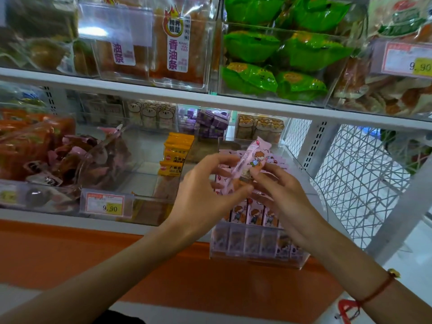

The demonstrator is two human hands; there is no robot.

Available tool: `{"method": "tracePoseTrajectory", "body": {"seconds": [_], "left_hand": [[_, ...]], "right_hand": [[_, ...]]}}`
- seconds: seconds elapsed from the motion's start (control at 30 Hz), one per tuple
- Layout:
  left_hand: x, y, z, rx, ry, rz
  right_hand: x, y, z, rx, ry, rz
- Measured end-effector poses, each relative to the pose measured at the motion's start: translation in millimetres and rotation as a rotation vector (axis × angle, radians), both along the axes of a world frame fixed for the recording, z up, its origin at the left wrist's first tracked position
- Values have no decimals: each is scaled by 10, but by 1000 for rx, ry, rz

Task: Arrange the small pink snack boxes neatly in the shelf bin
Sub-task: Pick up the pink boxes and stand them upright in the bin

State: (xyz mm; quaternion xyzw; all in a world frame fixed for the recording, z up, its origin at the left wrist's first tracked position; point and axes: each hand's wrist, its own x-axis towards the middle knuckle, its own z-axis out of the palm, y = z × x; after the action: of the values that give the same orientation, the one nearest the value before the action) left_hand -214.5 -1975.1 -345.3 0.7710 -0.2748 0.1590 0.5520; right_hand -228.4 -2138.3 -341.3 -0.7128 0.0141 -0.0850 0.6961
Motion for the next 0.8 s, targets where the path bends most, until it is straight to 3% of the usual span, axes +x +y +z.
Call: {"method": "tracePoseTrajectory", "body": {"seconds": [0.13, 0.33, 0.6, 0.8], "left_hand": [[4, -14, -20, 93, -113, 65], [-32, -11, 22, 89, -59, -45], [19, -24, -36, 167, -229, 80], [3, -15, -12, 66, -110, -21]], "right_hand": [[-25, 22, 16, 6, -13, -10], [-38, 2, 73, 128, -67, 97], [-66, 87, 53, -5, -188, -78], [-67, 49, 63, -53, -188, -17]]}}
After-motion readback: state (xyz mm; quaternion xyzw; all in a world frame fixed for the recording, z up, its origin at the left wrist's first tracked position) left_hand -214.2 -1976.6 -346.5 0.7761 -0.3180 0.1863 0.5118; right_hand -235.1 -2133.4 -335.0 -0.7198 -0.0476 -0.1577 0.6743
